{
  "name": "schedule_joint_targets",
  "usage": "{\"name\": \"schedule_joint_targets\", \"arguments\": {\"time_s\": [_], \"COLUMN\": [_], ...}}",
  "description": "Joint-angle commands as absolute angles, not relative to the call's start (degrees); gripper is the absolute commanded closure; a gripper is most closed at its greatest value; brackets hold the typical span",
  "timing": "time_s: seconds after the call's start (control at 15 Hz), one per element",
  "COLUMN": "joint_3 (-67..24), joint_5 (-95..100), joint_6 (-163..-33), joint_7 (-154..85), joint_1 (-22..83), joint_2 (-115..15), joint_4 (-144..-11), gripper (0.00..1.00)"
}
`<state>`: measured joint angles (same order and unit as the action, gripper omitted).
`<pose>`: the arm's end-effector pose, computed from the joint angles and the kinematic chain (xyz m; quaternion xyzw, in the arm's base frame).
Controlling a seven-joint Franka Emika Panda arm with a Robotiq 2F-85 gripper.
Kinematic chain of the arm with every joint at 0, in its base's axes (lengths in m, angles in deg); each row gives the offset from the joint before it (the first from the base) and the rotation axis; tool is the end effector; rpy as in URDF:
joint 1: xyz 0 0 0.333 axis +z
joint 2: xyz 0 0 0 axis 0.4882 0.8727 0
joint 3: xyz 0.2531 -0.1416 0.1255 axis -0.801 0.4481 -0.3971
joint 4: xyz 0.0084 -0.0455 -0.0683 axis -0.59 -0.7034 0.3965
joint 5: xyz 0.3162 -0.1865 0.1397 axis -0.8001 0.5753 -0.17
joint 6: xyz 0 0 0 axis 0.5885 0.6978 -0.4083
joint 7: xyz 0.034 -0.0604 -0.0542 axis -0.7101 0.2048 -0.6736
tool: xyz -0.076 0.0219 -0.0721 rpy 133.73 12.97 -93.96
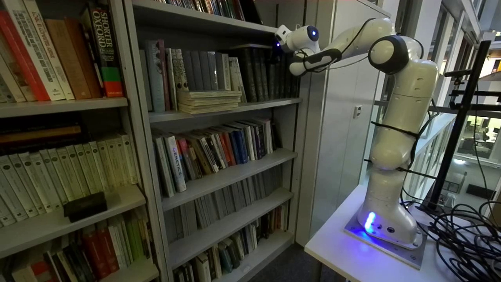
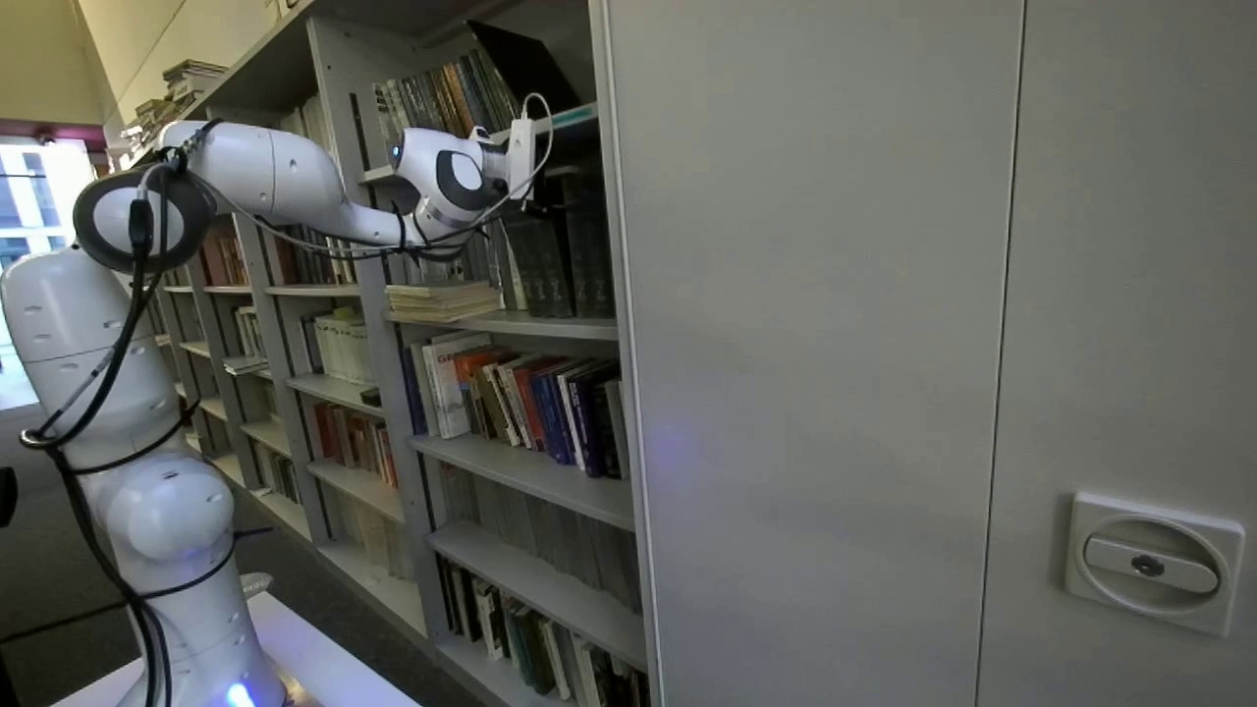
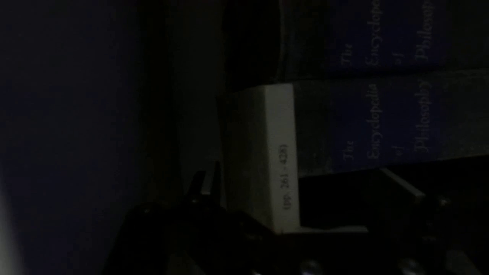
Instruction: Pick up the book on top of the pile of books on the bookshelf and then put it on top of the books that are arranged on the shelf
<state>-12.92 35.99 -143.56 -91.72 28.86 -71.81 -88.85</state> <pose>0.5580 -0.0824 0.7334 0.5969 0.4657 0.4152 0.5044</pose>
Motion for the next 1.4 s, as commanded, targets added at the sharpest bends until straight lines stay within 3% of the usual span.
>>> {"name": "schedule_joint_targets", "arguments": {"time_s": [0.0,0.2,0.27,1.33], "joint_3": [-14.2,-15.4,-15.9,-15.0], "joint_5": [44.2,49.9,45.8,47.3], "joint_6": [-137.0,-129.7,-133.0,-132.7], "joint_7": [-84.5,-79.5,-82.4,-81.7], "joint_1": [25.2,25.8,26.4,25.7], "joint_2": [-77.3,-80.7,-75.2,-82.9], "joint_4": [-86.3,-89.0,-89.0,-96.9], "gripper": [0.0,0.0,0.0,0.0]}}
